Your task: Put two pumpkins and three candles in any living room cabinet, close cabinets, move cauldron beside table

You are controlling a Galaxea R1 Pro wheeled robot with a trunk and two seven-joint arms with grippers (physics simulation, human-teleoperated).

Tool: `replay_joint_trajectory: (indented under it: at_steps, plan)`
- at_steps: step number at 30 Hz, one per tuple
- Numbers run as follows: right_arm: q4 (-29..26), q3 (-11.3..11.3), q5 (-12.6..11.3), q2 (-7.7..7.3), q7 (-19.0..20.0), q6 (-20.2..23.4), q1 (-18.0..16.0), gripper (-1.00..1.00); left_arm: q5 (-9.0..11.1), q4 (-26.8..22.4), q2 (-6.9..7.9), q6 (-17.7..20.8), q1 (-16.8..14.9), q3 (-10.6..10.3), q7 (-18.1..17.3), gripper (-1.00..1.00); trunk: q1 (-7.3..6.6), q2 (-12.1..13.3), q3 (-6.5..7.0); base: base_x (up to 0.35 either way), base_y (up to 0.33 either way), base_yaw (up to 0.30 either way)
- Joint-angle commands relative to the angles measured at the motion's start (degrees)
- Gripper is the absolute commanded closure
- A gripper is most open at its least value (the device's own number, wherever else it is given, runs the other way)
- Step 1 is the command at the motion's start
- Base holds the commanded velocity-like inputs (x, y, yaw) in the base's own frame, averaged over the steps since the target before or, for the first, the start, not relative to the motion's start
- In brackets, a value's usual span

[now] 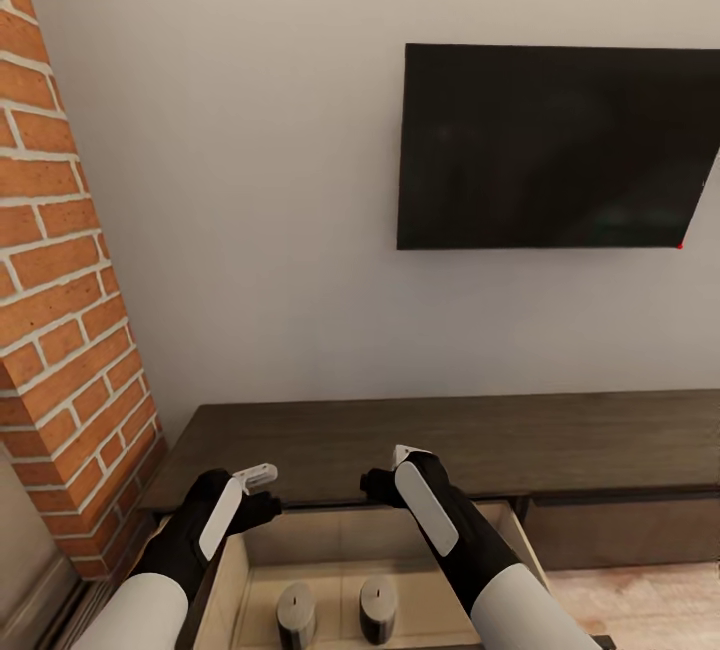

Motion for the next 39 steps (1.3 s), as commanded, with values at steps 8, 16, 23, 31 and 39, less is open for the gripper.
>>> replay_joint_trajectory:
  at_steps: [8, 16, 23, 31, 39]
  plan:
    - [0.0, -0.11, -0.03, 0.0, -0.04, 0.0, 0.0, -1.0, 0.01, 0.0, 0.34, -0.05, -0.07, 0.01, 0.0, -1.0, -1.76, 3.22, 1.46, 0.0, 0.0, -0.225]
    - [0.04, -0.12, -0.04, 0.0, -0.01, 0.07, 0.0, -1.0, 0.01, 0.0, 0.39, -0.13, -0.07, 0.01, 0.0, -1.0, -3.52, 6.43, 2.47, -0.055, 0.002, -0.199]
    - [0.08, -0.12, -0.08, 0.0, 0.05, 0.09, -0.01, -1.0, 0.01, 0.0, 0.4, -0.16, -0.07, 0.01, 0.0, -1.0, -5.06, 9.24, 3.13, -0.21, 0.033, -0.124]
    - [0.08, -0.12, -0.06, 0.0, 0.05, 0.09, -0.01, -1.0, 0.01, 0.0, 0.37, -0.17, -0.06, 0.01, 0.0, -1.0, -6.81, 12.45, 3.88, -0.022, 0.003, -0.12]
    - [0.14, -0.12, -0.1, 0.0, 0.07, 0.04, 0.0, -1.0, 0.01, 0.0, 0.4, -0.15, -0.03, 0.01, 0.01, -1.0, -8.57, 15.66, 4.63, -0.001, 0.0, -0.138]
